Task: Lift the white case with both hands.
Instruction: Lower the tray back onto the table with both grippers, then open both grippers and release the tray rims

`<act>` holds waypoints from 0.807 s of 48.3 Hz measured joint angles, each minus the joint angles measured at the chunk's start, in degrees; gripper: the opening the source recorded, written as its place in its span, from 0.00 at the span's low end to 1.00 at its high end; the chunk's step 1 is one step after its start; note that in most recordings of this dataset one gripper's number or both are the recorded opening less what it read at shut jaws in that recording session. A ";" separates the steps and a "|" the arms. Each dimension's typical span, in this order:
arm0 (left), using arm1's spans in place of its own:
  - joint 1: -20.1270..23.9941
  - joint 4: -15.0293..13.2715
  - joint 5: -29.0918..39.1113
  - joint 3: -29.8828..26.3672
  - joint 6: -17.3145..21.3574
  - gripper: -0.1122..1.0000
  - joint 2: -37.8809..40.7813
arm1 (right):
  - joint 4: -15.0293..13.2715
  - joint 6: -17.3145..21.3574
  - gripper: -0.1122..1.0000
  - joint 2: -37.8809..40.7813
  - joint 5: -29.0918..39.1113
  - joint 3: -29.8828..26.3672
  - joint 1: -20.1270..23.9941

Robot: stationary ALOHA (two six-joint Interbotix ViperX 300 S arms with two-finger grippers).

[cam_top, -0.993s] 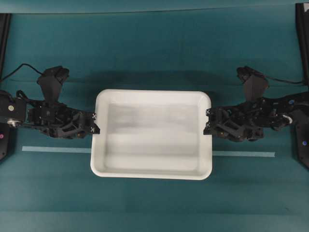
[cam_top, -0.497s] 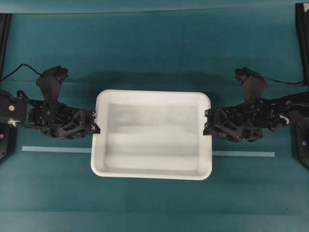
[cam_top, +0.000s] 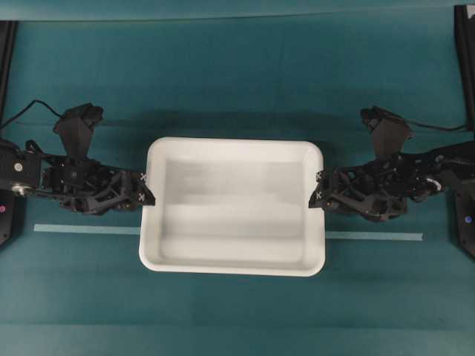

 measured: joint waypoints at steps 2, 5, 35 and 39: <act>-0.09 0.00 0.00 -0.18 -0.09 0.84 0.00 | 0.00 0.00 0.86 0.09 -0.26 -0.09 0.26; 0.00 0.00 -0.18 -0.53 0.09 0.96 0.09 | 0.09 0.00 0.88 0.09 -0.44 -0.18 0.70; -1.14 0.00 2.20 -1.41 8.00 0.96 -8.61 | -0.97 -0.18 0.89 -15.73 -1.49 3.87 1.14; -1.14 0.00 2.37 -1.41 9.49 0.96 -10.90 | -2.11 -0.70 0.89 -18.72 -1.49 4.04 1.14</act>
